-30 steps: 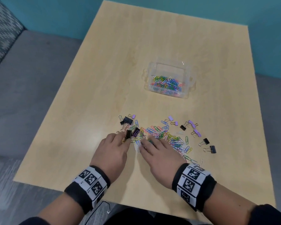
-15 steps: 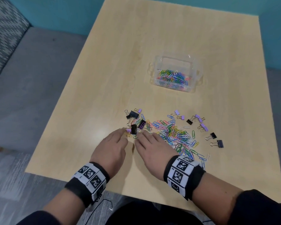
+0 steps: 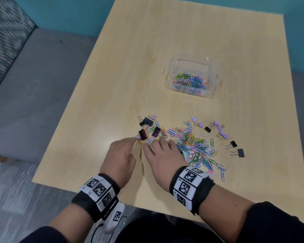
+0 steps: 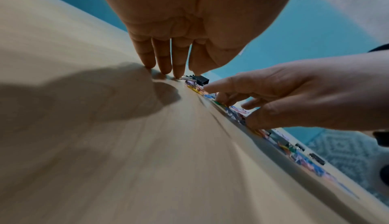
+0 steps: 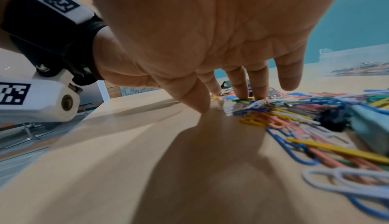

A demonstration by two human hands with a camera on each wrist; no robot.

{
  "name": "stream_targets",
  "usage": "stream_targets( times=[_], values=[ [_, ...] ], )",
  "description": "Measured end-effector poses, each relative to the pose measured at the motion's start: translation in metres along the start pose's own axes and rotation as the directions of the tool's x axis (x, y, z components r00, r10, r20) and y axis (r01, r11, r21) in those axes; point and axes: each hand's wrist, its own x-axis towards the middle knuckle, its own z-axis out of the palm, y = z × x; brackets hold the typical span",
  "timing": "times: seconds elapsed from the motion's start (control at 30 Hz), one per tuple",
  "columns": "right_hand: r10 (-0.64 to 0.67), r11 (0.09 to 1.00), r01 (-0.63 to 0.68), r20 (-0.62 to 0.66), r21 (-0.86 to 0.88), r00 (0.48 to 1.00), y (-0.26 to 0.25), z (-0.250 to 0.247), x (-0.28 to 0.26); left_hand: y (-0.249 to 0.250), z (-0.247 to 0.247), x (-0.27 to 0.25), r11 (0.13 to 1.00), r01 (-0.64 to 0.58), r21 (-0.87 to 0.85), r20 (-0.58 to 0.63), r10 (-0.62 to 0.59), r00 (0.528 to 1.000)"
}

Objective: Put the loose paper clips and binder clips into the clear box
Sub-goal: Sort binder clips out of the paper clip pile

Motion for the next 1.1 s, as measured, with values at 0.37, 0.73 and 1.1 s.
stream_targets(
  times=[0.37, 0.73, 1.1],
  values=[
    [-0.007, 1.0, 0.006, 0.048, 0.013, 0.999, 0.009, 0.007, -0.014, 0.006, -0.003, 0.04, 0.959, 0.255, 0.122, 0.076, -0.265, 0.961],
    [-0.166, 0.986, 0.166, -0.031, 0.005, 0.986, 0.001, 0.004, 0.004, 0.013, -0.007, 0.043, 0.948, 0.212, 0.237, 0.145, -0.25, 0.957],
    [-0.142, 0.989, 0.144, 0.044, -0.045, 0.989, 0.011, 0.006, -0.011, 0.004, -0.013, 0.035, 0.934, 0.331, 0.134, 0.1, -0.345, 0.933]
  ],
)
